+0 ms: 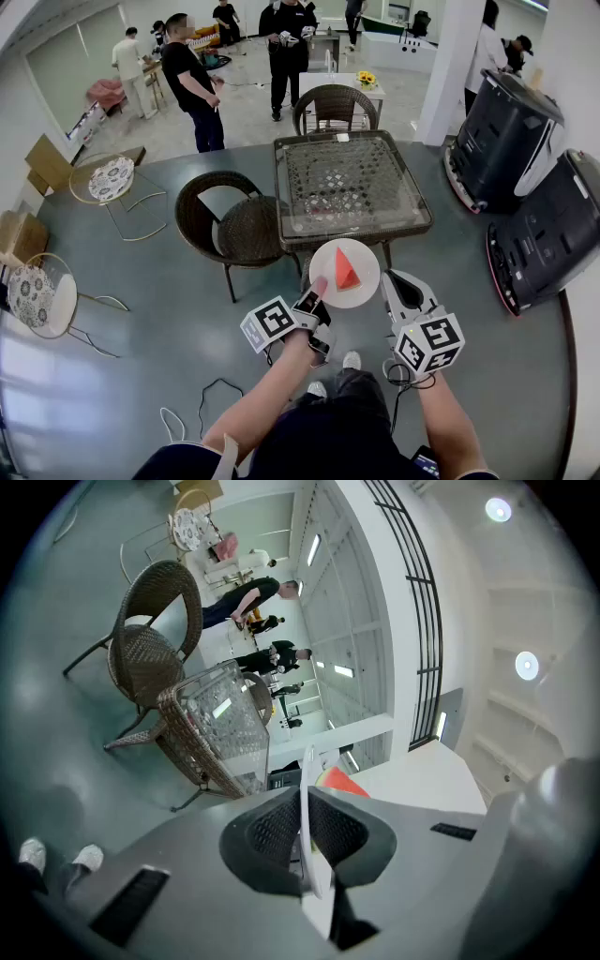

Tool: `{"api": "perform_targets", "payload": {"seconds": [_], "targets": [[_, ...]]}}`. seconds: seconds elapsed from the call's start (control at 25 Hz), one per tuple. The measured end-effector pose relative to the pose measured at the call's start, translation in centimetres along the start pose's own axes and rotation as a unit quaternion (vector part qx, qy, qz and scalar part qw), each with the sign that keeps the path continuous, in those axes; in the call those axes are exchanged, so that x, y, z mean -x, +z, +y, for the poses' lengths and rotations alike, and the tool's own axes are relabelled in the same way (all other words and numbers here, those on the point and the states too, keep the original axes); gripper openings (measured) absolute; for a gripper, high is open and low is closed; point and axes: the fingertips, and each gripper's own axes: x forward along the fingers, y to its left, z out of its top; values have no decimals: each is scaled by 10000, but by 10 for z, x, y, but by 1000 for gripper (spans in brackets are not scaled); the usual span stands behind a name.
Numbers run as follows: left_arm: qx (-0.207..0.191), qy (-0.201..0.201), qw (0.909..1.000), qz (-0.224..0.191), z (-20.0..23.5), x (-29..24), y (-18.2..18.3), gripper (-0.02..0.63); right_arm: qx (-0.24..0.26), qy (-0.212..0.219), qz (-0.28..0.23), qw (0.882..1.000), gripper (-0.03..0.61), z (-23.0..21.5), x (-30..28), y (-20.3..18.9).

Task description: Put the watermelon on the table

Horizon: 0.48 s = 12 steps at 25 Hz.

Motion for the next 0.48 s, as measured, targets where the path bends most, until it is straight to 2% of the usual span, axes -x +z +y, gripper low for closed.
{"api": "perform_targets", "payload": {"seconds": [0.48], "targets": [[5, 2, 10000, 58, 0, 1, -4, 18, -61, 13, 24, 10000, 0, 1, 2, -2]]}}
